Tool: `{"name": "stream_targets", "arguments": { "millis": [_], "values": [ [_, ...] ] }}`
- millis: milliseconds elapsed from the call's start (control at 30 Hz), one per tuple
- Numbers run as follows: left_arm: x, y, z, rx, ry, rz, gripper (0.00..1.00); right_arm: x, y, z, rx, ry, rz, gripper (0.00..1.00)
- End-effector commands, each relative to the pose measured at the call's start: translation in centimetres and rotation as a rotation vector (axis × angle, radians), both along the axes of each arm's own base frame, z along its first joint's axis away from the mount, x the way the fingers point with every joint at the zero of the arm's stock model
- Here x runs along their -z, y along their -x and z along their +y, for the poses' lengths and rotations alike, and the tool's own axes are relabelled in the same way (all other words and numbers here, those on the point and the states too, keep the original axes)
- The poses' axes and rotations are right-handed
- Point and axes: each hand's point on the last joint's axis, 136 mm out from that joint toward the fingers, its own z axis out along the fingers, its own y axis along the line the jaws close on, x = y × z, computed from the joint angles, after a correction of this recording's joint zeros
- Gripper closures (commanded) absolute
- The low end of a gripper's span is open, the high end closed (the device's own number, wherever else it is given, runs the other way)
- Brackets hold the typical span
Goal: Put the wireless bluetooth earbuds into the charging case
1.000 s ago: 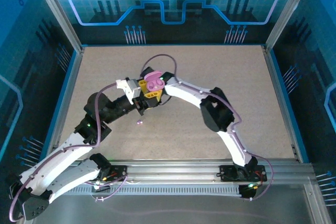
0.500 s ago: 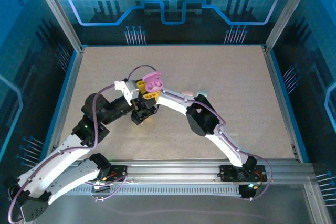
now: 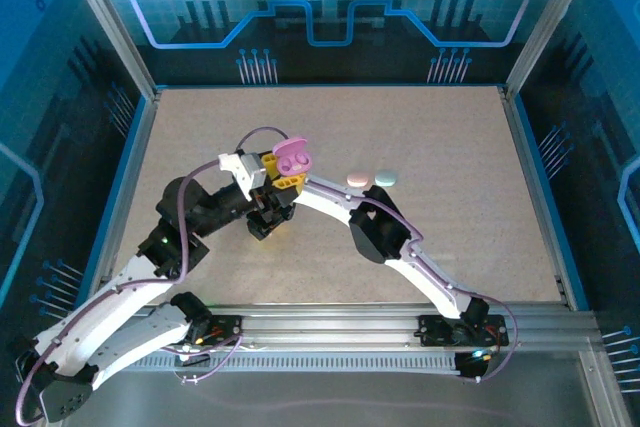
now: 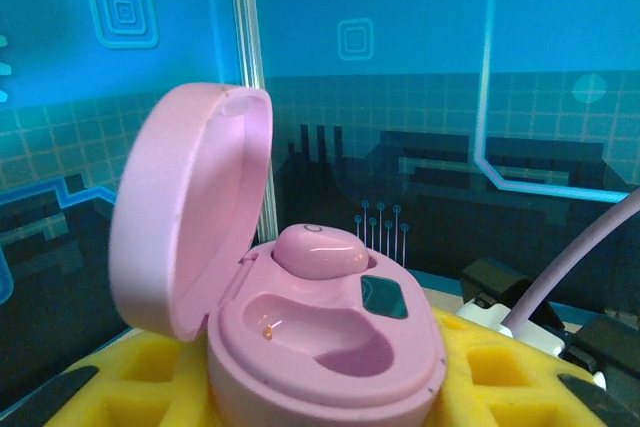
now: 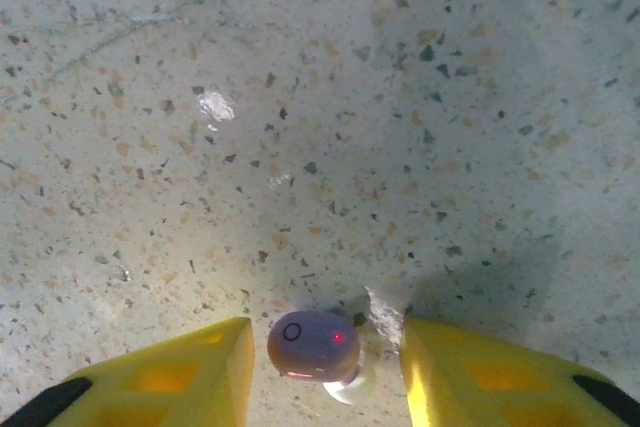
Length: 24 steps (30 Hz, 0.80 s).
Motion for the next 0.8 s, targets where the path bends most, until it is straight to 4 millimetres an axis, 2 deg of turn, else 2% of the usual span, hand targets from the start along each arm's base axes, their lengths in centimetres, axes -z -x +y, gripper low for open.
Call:
{"name": "stream_targets", "arguments": {
  "millis": [0, 200, 400, 600, 767],
  "values": [
    [-1.8, 0.1, 0.3, -0.014, 0.025, -0.038, 0.7, 1.9, 1.0, 0.0, -0.025, 0.058, 0.0, 0.58],
    [-1.7, 0.0, 0.3, -0.014, 0.027, -0.034, 0.7, 1.8, 0.5, -0.2, 0.016, 0.076, -0.021, 0.65],
    [-1.7, 0.0, 0.3, -0.015, 0.025, -0.033, 0.7, -0.9, -1.4, -1.8, 0.129, 0.045, -0.051, 0.7],
    [-1.8, -0.1, 0.2, -0.014, 0.026, -0.034, 0.7, -3.8, -2.4, -5.7, 0.254, 0.007, -0.069, 0.7],
    [-1.5, -0.3, -0.1, -0.003, 0.029, -0.024, 0.7, -3.5, -2.6, -11.6, 0.406, 0.027, -0.048, 0.7]
  ]
}}
